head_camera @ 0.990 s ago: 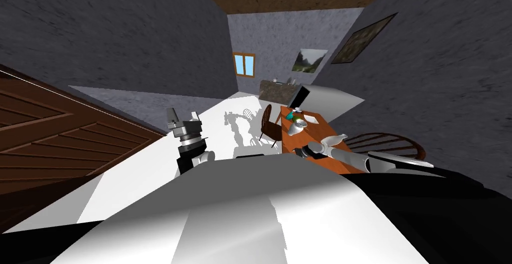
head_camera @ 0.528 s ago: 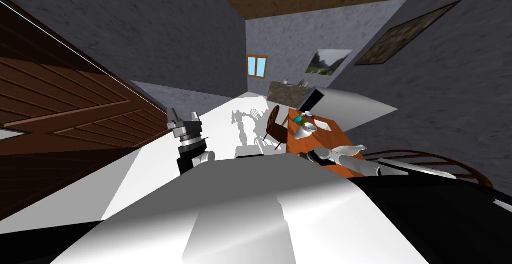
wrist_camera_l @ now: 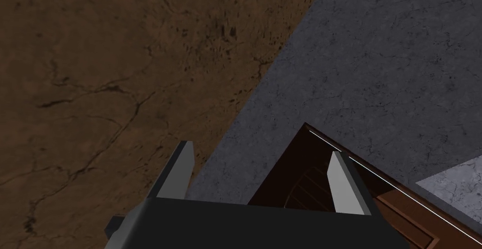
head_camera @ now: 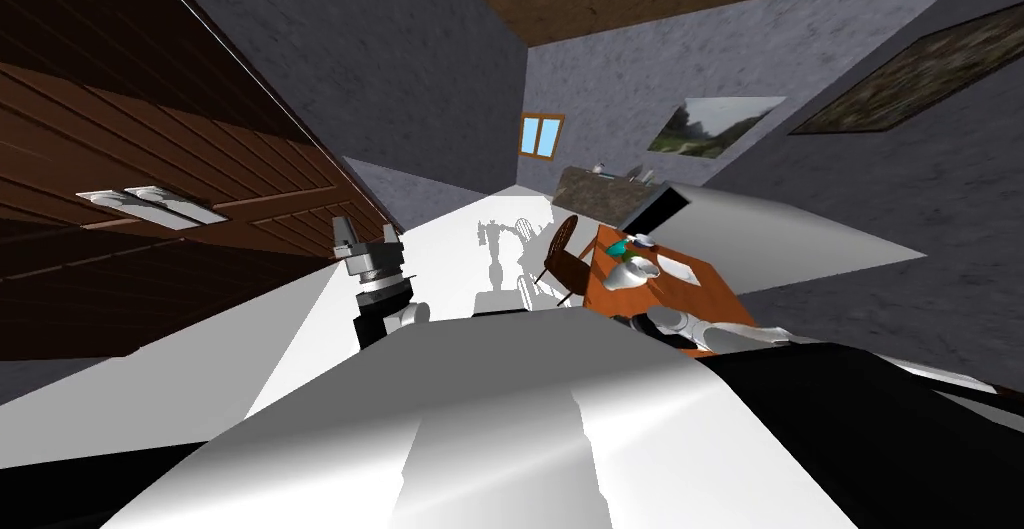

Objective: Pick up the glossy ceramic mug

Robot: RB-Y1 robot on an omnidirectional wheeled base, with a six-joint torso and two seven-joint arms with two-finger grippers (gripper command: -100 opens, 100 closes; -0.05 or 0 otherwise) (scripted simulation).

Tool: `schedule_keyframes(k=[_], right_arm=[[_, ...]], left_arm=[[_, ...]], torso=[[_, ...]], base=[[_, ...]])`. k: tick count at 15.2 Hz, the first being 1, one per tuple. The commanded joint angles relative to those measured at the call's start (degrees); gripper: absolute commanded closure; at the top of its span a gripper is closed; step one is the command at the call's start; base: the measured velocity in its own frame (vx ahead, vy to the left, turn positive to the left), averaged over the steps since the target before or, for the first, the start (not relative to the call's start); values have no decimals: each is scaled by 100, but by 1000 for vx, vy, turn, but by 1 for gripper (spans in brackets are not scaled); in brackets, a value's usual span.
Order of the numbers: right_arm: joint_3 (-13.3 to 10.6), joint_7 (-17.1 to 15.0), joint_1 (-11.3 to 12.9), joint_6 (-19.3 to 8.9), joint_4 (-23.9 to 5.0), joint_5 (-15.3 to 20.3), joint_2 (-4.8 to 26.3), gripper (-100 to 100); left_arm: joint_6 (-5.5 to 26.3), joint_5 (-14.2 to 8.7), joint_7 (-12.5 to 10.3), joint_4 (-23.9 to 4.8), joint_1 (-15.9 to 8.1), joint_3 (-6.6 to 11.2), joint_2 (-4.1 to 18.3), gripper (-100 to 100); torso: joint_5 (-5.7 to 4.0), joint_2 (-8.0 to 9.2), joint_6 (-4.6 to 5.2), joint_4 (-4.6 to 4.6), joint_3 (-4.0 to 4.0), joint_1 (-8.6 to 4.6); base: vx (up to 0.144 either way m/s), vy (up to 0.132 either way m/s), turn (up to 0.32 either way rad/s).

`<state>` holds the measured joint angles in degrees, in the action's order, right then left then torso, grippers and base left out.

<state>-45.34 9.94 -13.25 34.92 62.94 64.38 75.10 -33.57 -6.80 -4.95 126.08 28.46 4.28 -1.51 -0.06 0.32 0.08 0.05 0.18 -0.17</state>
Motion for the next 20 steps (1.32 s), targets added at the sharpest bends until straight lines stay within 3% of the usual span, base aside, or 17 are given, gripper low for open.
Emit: schedule_keyframes(k=[1,3,4,5,9,10,12,13,15,16,19,20], right_arm=[[267,78,-286,-172,-146,-286,15,-100],[267,78,-525,-172,-146,-308,15,-100],[246,85,-429,-157,-94,-284,34,-100],[253,85,-460,-178,-87,-293,37,100],[245,86,-466,-166,-84,-292,34,100],[-4,-14,-180,-38,-11,-5,-29,100],[-4,-14,-69,-38,-11,1,-29,100],[-235,-105,129,95,123,230,-72,100],[-275,-105,370,95,123,310,-72,100],[-502,-197,519,228,257,534,-116,100],[-546,-197,842,228,257,619,-116,100],[-816,-288,1004,362,391,889,-159,100]], left_arm=[[0,0,0,0,0,0,0,0],[0,0,0,0,-3,-2,0,0],[0,0,0,0,-2,-1,0,0],[0,0,0,0,0,0,0,0],[0,0,0,0,1,1,0,0],[0,0,0,0,1,1,0,0],[-1,0,0,0,4,2,1,0],[-1,0,0,0,4,2,1,0],[-1,0,0,0,5,3,1,0],[-1,0,0,0,4,2,1,0],[-1,0,0,0,4,3,1,0],[0,0,0,0,2,2,1,0]], torso=[[0,0,0,0,0,0],[1,14,-12,3,7,8],[1,12,-7,3,7,8],[0,2,-2,1,1,2],[-7,-27,-6,-2,-14,-19],[-7,-28,-5,-2,-14,-20],[-18,-54,17,-12,-30,-37],[-20,-58,20,-14,-34,-41],[-37,-65,30,-22,-41,-52],[-46,-62,25,-23,-40,-59],[-69,-60,29,-29,-43,-70],[-69,-53,15,-24,-37,-68]], base=[[-92,26,275],[-109,40,439],[-41,14,113],[-16,5,0],[-6,3,-4],[64,-30,-313],[122,-41,-452],[129,-37,-447],[126,-38,-442],[114,-40,-435],[92,-15,-351],[79,-14,-343]])
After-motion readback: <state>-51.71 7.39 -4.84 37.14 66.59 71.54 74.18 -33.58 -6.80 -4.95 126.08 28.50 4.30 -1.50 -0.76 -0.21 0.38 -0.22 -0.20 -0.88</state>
